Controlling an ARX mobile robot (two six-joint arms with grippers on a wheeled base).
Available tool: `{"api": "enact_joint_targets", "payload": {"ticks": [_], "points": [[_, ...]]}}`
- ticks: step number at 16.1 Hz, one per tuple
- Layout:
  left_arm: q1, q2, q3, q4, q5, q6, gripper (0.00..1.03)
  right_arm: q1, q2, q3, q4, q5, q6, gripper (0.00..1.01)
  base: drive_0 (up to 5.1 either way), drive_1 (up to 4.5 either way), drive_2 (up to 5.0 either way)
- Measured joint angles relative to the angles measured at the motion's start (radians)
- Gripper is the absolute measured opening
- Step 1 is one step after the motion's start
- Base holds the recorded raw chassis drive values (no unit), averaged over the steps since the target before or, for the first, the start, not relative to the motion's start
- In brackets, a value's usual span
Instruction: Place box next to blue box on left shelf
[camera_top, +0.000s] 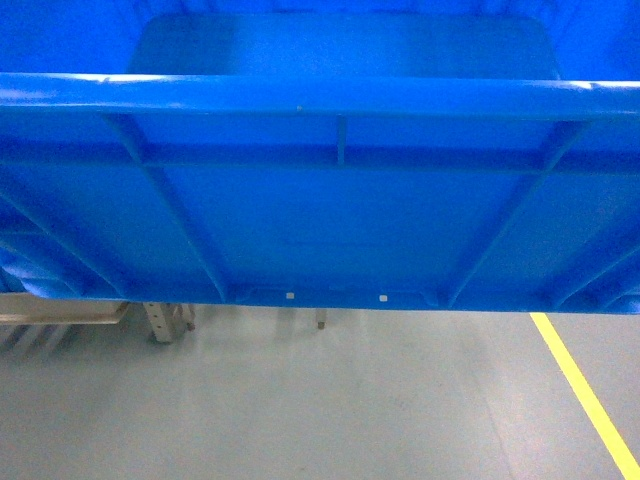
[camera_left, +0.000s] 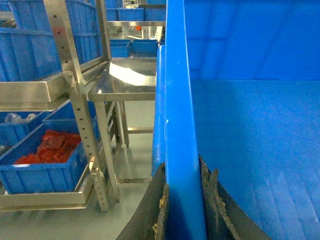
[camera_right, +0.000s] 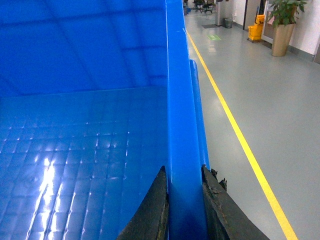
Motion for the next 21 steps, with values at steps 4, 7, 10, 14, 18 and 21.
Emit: {"api": "enact_joint_targets", "payload": {"ticks": [4,7,10,14,18,21], "points": [[0.000,0.000,0.000,-0.002,0.000,0.000,0.11,0.000,0.000,0.000,0.001,0.000,0.000,0.11,0.0,3.97,-4.0],[0.000,0.000,0.000,-0.002,0.000,0.000,0.11,0.000,0.000,0.000,0.000,0.000,0.000,0.11,0.1,3.56,-3.4],[0.000,0.000,0.000,-0.003,0.000,0.000,0.11,0.000,0.002,0.000,0.001,-0.001,0.000,0.11,0.0,0.87,-0.8],[-0.005,0.000,0.000,0.003,0.000,0.000,0.11,-0.002,0.000,0.000,0.004,0.004,0.000,0.11,-4.8,2.60,2.6],[-0.002,0.000,0.000,0.002,0.000,0.000,0.11,-0.001,0.000,0.000,0.000,0.003,0.000,0.11,-4.7,2.78,2.8],[-0.002,0.000,0.000,0.001,0.000,0.000,0.11,-0.001,0.000,0.000,0.000,0.002,0.000,0.11,-5.1,2.36,2.4]]}}
